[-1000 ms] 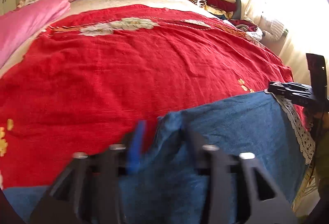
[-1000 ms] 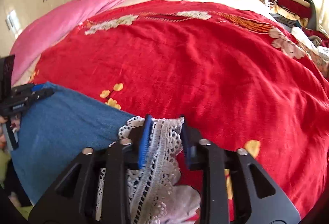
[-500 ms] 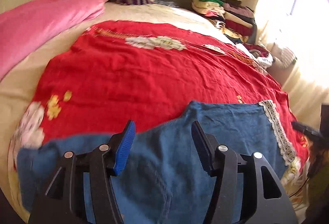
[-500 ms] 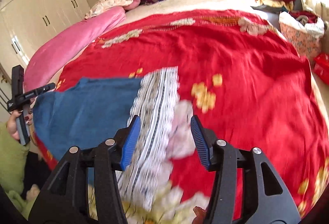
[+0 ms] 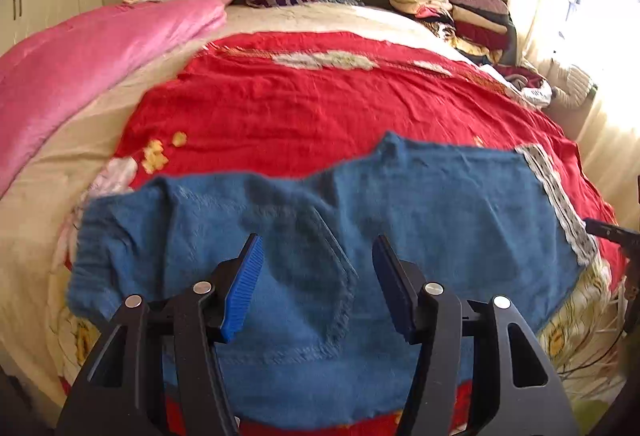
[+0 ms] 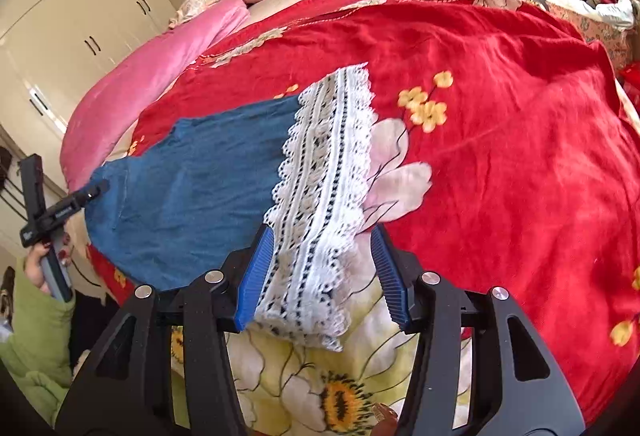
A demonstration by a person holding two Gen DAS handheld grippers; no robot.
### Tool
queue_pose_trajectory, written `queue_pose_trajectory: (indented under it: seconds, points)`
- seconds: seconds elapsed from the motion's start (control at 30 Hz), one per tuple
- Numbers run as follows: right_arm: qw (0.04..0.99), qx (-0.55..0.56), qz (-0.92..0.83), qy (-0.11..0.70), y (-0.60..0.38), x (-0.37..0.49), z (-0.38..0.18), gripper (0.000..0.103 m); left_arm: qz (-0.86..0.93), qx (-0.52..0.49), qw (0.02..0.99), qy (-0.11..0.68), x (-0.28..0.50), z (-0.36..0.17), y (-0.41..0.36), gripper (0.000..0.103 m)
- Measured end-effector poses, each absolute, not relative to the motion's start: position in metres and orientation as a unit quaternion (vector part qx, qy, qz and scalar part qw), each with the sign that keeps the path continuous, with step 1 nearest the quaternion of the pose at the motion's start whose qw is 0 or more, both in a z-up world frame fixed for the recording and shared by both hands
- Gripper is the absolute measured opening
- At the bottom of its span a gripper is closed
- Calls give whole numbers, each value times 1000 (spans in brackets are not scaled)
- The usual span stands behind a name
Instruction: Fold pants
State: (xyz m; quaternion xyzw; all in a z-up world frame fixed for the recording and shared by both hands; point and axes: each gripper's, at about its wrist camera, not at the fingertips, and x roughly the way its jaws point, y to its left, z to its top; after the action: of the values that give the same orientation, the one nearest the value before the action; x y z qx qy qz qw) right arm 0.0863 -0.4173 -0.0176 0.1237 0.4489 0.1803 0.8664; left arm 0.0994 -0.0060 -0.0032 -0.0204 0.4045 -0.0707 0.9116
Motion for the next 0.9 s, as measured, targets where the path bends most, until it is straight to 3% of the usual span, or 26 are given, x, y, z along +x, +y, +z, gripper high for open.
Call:
queue_pose_trajectory:
  seconds: [0.3, 0.33, 0.37, 0.4, 0.53, 0.57, 0.63, 0.73, 0.9]
  points:
    - [850, 141, 168, 479, -410, 74, -41, 44, -99, 51, 890, 442, 88, -34, -48, 56]
    - [851, 141, 163, 479, -409, 72, -44, 44, -96, 62, 888, 445, 87, -37, -52, 58]
    - [854, 137, 160, 475, -406, 70, -44, 44, -91, 77, 885, 450, 87, -43, -55, 79]
    - [856, 133, 159, 474, -405, 69, -45, 44, -87, 86, 883, 454, 87, -46, -57, 85]
    - [856, 122, 166, 474, -399, 66, -46, 43, -88, 81, 880, 459, 89, -50, -52, 85]
    - [858, 113, 166, 472, -397, 65, -46, 38, -87, 80, 881, 459, 89, -50, -52, 85]
    - [860, 121, 173, 465, -397, 63, -46, 15, -85, 78, 881, 459, 88, -51, -51, 83]
    - [864, 123, 178, 455, -400, 55, -39, 12, -81, 73, 882, 459, 88, -50, -47, 77]
    - [865, 88, 173, 462, -398, 48, -45, 14, -83, 52, 882, 461, 90, -51, -39, 78]
